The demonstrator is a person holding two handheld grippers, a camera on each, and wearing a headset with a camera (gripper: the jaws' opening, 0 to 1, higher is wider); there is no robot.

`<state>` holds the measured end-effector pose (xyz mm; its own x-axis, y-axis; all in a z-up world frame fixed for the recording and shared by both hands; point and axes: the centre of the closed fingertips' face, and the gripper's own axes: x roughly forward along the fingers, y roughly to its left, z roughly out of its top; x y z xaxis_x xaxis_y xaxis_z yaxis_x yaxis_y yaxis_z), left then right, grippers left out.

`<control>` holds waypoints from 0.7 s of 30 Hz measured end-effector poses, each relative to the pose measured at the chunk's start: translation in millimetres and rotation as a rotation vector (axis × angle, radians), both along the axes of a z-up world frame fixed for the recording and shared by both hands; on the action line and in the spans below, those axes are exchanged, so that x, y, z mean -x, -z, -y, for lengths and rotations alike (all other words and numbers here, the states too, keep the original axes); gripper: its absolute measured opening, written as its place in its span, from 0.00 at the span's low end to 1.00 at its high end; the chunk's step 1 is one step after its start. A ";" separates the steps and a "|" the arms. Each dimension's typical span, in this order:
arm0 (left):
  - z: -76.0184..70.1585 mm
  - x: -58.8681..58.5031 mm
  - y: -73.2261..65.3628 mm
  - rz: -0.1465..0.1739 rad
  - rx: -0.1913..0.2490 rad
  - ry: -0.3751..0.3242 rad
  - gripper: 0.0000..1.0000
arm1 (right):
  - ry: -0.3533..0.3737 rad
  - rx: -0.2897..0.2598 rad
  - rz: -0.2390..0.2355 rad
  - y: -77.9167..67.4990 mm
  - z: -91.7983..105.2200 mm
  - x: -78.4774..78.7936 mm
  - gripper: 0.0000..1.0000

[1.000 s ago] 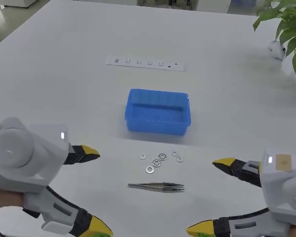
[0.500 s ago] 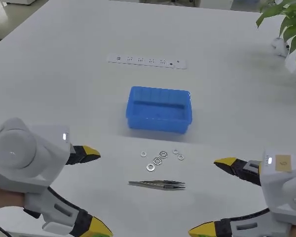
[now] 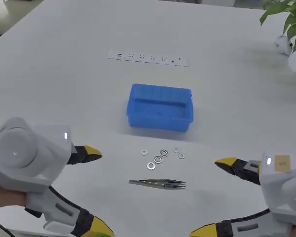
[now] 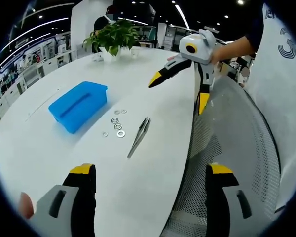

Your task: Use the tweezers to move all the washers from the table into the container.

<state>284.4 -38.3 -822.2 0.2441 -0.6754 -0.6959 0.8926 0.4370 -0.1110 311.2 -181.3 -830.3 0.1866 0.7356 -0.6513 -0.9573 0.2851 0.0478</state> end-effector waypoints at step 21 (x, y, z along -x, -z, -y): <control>-0.7 -5.3 13.8 -0.039 -0.014 0.004 0.96 | 0.010 0.017 -0.008 6.1 1.3 -8.5 0.91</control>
<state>289.7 -37.6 -836.0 0.2144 -0.6663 -0.7142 0.8894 0.4354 -0.1392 319.7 -182.6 -836.4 0.1891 0.7222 -0.6654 -0.9539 0.2959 0.0500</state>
